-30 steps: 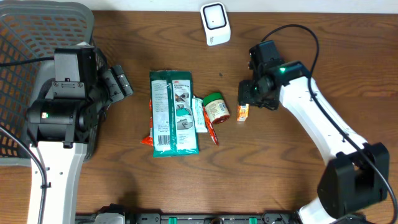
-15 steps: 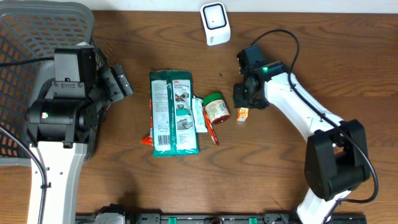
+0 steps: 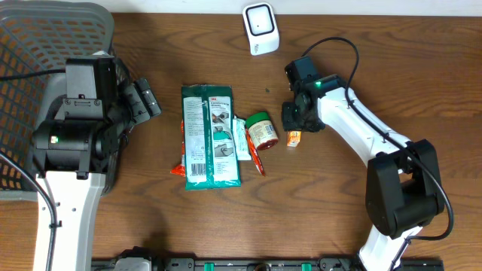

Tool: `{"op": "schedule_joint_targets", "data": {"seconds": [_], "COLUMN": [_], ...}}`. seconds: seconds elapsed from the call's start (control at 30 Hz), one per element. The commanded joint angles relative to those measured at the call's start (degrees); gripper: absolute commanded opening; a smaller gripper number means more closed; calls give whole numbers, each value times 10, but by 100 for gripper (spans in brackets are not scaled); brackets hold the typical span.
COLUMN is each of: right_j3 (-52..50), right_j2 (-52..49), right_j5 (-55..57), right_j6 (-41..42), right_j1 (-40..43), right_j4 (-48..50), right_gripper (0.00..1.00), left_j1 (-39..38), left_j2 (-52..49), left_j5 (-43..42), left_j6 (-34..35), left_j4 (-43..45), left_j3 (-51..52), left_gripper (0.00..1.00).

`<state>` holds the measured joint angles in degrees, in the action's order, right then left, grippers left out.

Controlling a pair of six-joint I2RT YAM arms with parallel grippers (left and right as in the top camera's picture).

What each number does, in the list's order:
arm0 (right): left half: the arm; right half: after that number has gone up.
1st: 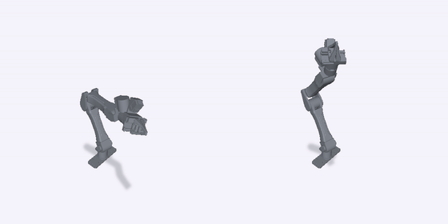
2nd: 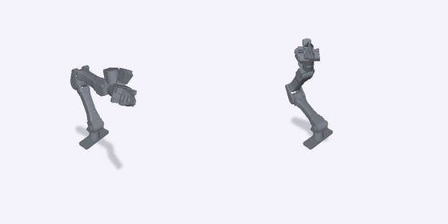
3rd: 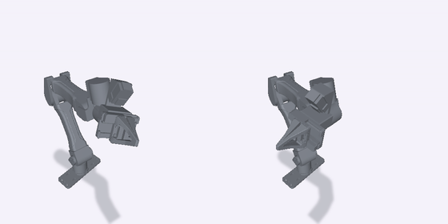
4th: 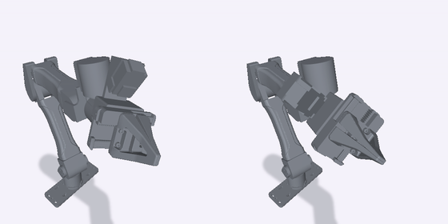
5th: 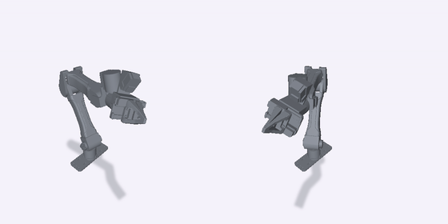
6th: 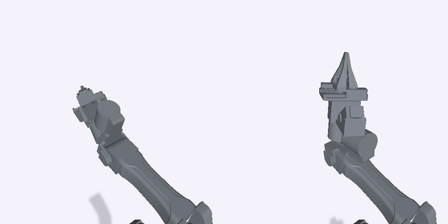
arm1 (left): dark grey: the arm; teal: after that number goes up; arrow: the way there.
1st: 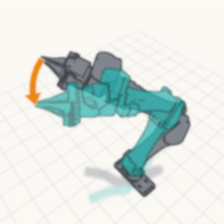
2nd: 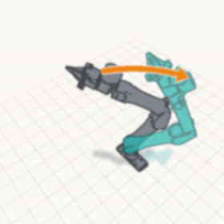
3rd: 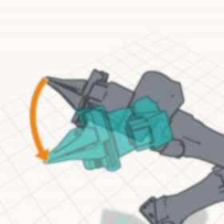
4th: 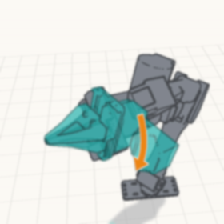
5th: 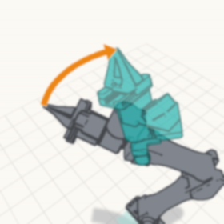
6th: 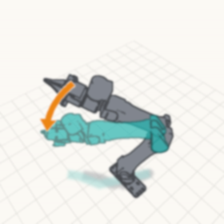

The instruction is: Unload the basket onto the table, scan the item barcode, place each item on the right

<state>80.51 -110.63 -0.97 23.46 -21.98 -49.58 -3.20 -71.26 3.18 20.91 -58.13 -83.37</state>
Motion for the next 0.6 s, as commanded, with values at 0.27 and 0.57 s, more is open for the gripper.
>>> {"op": "schedule_joint_targets", "data": {"seconds": [0.27,0.57], "right_j3": [3,3], "right_j2": [-12,-12], "right_j5": [9,11], "right_j6": [1,1], "right_j1": [-3,-2], "right_j4": [-1,-3], "right_gripper": [26,16], "left_j1": [2,2], "left_j2": [-2,-2], "left_j5": [5,5], "left_j6": [-7,-7], "left_j4": [-1,-1], "left_j3": [-4,-4], "left_gripper": [91,91]}}
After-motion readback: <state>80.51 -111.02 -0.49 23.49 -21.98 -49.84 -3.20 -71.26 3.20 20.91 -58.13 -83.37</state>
